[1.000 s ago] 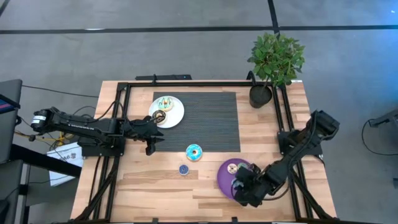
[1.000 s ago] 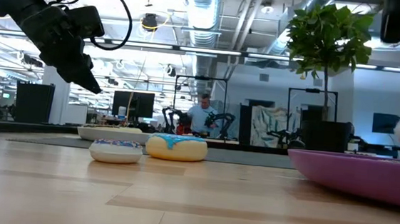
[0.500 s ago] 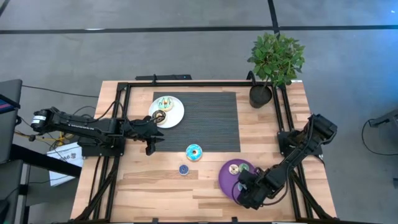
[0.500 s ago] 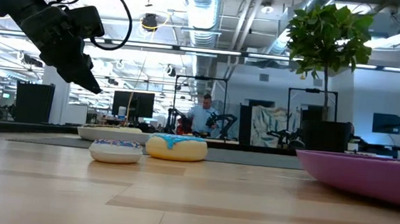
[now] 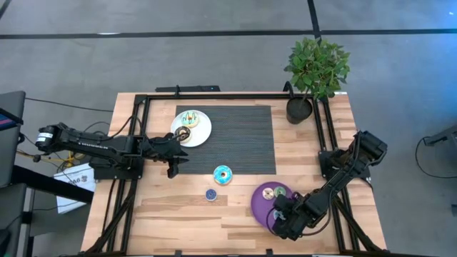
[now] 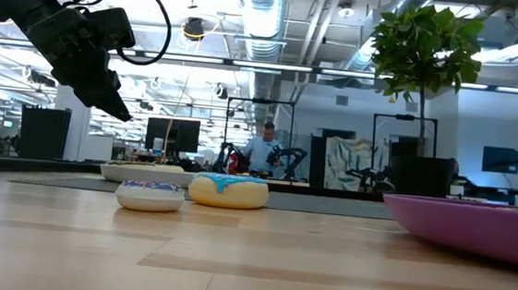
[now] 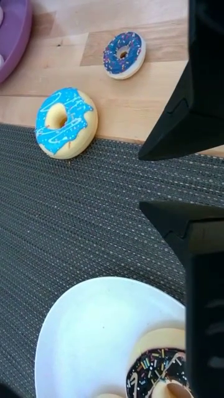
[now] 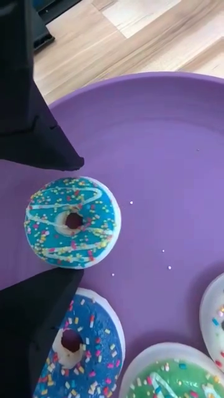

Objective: Pick & Place donuts
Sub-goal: Put the small light blue donut on the purple plate, then put the large light blue donut on the white plate

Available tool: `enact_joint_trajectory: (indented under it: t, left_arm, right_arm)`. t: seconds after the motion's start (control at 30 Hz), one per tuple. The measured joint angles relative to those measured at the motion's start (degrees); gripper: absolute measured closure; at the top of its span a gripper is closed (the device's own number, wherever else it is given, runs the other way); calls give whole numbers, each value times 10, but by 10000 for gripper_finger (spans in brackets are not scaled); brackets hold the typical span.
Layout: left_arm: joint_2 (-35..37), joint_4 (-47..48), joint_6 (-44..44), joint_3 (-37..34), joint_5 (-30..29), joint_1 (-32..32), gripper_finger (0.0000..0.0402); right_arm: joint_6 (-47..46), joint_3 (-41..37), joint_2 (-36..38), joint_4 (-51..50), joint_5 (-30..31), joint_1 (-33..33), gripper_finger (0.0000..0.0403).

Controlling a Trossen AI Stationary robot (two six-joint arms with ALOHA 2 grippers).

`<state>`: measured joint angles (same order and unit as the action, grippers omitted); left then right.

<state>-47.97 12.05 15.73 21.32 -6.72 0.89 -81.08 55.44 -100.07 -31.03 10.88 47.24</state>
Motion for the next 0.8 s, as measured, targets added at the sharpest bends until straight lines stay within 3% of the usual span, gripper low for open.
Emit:
enact_joint_trajectory:
  t: [0.23,0.47,0.8]
  left_arm:
    - [0,0,0,0,0,0,294]
    - [0,0,0,0,-1,0,294]
    - [0,-1,-11,0,-2,0,294]
  right_arm:
    - [0,0,8,-2,9,0,140]
    - [5,0,69,-42,14,-17,140]
    - [99,0,147,-107,120,-96,140]
